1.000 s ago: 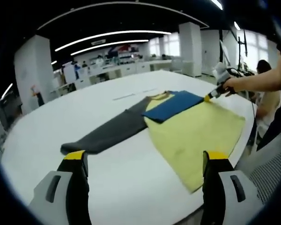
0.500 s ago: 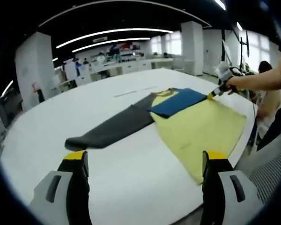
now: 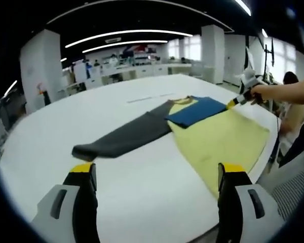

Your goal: Fold the garment on the visible template until the final outline fits inside the template.

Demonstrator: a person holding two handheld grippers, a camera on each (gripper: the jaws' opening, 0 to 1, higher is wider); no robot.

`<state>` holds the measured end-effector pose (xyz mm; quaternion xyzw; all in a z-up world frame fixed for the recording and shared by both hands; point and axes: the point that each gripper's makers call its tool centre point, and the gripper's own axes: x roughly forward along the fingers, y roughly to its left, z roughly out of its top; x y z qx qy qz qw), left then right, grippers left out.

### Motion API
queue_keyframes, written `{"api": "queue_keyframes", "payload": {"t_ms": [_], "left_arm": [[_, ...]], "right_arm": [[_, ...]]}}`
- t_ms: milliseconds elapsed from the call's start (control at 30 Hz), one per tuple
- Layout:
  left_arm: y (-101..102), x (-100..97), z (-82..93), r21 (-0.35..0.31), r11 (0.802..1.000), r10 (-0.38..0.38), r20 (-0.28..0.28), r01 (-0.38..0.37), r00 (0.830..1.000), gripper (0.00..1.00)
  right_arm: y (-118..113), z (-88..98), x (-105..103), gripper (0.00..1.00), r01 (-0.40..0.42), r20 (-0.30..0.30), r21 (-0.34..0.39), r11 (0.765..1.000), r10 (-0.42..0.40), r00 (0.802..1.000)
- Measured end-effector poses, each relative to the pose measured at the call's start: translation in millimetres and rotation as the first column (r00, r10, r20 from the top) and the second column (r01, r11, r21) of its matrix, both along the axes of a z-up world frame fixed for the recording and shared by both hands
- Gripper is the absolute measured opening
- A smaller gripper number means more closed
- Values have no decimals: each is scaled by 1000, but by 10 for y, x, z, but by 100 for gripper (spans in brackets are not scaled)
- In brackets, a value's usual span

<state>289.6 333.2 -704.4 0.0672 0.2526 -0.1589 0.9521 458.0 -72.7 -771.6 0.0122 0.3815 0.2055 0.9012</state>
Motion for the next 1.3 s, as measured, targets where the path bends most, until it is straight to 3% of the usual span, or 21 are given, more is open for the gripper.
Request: {"api": "queue_keyframes", "payload": {"t_ms": [167, 533, 767, 933, 1067, 1167, 1300], "left_arm": [[83, 43, 9, -31, 999, 33, 2, -33, 999, 95], [329, 174, 11, -96, 990, 105, 7, -104, 994, 89], [599, 375, 14, -123, 972, 207, 31, -202, 978, 84], [759, 500, -14, -199, 940, 290, 31, -278, 957, 76], [911, 571, -67, -199, 923, 341, 30, -329, 940, 66], [1025, 649, -90, -247, 892, 399, 36, -378, 916, 60], [1145, 725, -225, -201, 891, 419, 20, -407, 908, 53]], "right_arm": [[203, 162, -71, 66, -77, 32, 45, 996, 76, 997], [551, 536, -393, 93, -208, 111, 129, 970, 194, 975], [614, 685, -585, 98, -264, 186, 91, 960, 244, 952], [627, 773, -747, 98, -274, 224, 94, 957, 248, 943], [598, 806, -799, 97, -270, 244, 77, 960, 245, 939], [603, 837, -850, 97, -267, 260, 82, 960, 238, 936], [616, 798, -921, 97, -259, 254, 70, 963, 234, 939]]}}
